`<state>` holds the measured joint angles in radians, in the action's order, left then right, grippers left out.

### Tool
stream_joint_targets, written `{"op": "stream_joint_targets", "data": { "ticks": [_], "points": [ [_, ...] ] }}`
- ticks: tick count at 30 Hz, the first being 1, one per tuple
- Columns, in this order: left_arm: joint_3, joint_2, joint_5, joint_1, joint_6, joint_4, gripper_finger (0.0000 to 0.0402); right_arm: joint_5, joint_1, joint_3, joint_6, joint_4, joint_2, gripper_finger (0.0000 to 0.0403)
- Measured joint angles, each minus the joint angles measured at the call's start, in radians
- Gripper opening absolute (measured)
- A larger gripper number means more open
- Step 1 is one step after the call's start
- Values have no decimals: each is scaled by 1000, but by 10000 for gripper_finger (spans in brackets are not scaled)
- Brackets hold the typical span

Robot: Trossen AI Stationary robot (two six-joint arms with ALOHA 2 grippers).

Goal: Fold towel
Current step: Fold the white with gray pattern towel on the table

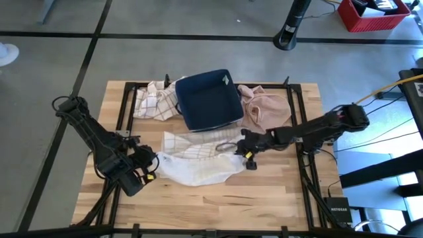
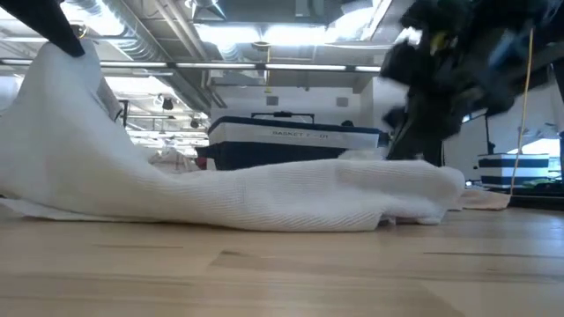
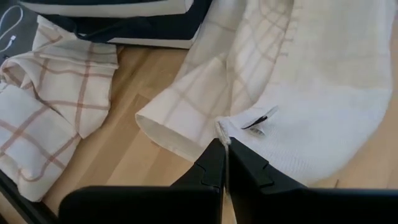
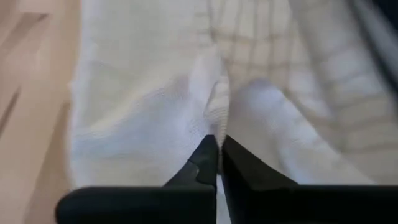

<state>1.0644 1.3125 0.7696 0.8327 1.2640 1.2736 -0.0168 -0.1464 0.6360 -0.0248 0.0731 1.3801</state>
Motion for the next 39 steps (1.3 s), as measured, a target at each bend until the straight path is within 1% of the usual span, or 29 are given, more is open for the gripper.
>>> {"op": "stream_joint_targets", "data": {
  "ticks": [3,7,10,12,14,17,21,24,27,30,34,37,39],
  "points": [
    [35,0,16,7,-56,-50,5,-130,-95,87,-3,179,-80,11],
    [127,0,104,30,-203,-133,5,-293,-245,254,-27,392,-177,6],
    [210,0,190,49,-374,-204,5,-439,-352,388,-24,517,-212,7],
    [273,0,262,52,-504,-235,5,-541,-403,487,-10,598,-223,11],
    [335,0,345,47,-637,-270,5,-650,-430,585,14,692,-226,11],
    [416,-1,460,22,-832,-303,5,-799,-436,715,57,798,-226,7],
    [502,-2,626,-25,-1070,-347,5,-968,-399,851,149,860,-226,10],
    [563,-5,729,-70,-1196,-351,5,-1019,-341,929,232,867,-226,13],
    [608,-20,774,-125,-1284,-349,5,-1031,-259,1000,303,865,-227,9],
    [638,-49,779,-190,-1334,-351,5,-1030,-168,1056,368,845,-227,8],
    [662,-85,778,-269,-1372,-350,5,-1027,-62,1102,469,739,-227,10],
    [692,-108,776,-304,-1384,-356,5,-997,-14,1135,534,654,-227,8],
    [715,-122,741,-313,-1418,-406,5,-963,0,1157,549,597,-226,8]
  ]
}}
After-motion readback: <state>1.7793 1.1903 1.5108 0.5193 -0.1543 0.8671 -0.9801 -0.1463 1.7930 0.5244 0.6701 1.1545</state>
